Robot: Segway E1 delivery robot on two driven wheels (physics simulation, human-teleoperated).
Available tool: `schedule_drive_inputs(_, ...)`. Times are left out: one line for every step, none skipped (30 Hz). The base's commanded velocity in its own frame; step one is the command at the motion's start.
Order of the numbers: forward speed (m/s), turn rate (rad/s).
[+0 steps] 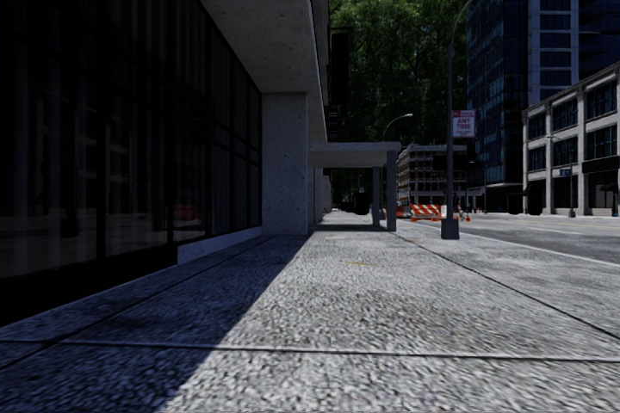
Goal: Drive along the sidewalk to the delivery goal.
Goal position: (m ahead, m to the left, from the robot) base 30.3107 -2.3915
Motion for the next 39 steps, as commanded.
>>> schedule_drive_inputs(2.00,0.00)
schedule_drive_inputs(2.00,-0.07)
schedule_drive_inputs(2.00,-0.07)
schedule_drive_inputs(2.00,-0.22)
schedule_drive_inputs(2.00,-0.29)
schedule_drive_inputs(2.00,-0.30)
schedule_drive_inputs(2.00,-0.30)
schedule_drive_inputs(2.00,-0.31)
schedule_drive_inputs(2.00,-0.31)
schedule_drive_inputs(2.00,-0.31)
schedule_drive_inputs(2.00,-0.31)
schedule_drive_inputs(2.00,-0.31)
schedule_drive_inputs(2.00,-0.31)
schedule_drive_inputs(2.00,-0.31)
schedule_drive_inputs(2.00,-0.31)
schedule_drive_inputs(2.00,-0.31)
schedule_drive_inputs(2.00,-0.31)
schedule_drive_inputs(2.00,-0.31)
schedule_drive_inputs(2.00,-0.31)
schedule_drive_inputs(2.00,-0.31)
schedule_drive_inputs(2.00,-0.31)
schedule_drive_inputs(2.00,-0.30)
schedule_drive_inputs(2.00,-0.30)
schedule_drive_inputs(2.00,-0.28)
schedule_drive_inputs(2.00,-0.28)
schedule_drive_inputs(2.00,-0.28)
schedule_drive_inputs(2.00,-0.28)
schedule_drive_inputs(2.00,-0.28)
schedule_drive_inputs(2.00,-0.28)
schedule_drive_inputs(2.00,-0.28)
schedule_drive_inputs(2.00,-0.28)
schedule_drive_inputs(2.00,-0.28)
schedule_drive_inputs(2.00,-0.28)
schedule_drive_inputs(2.00,-0.28)
schedule_drive_inputs(2.00,-0.28)
schedule_drive_inputs(2.00,-0.28)
schedule_drive_inputs(2.00,-0.27)
schedule_drive_inputs(2.00,-0.15)
schedule_drive_inputs(2.00,-0.15)
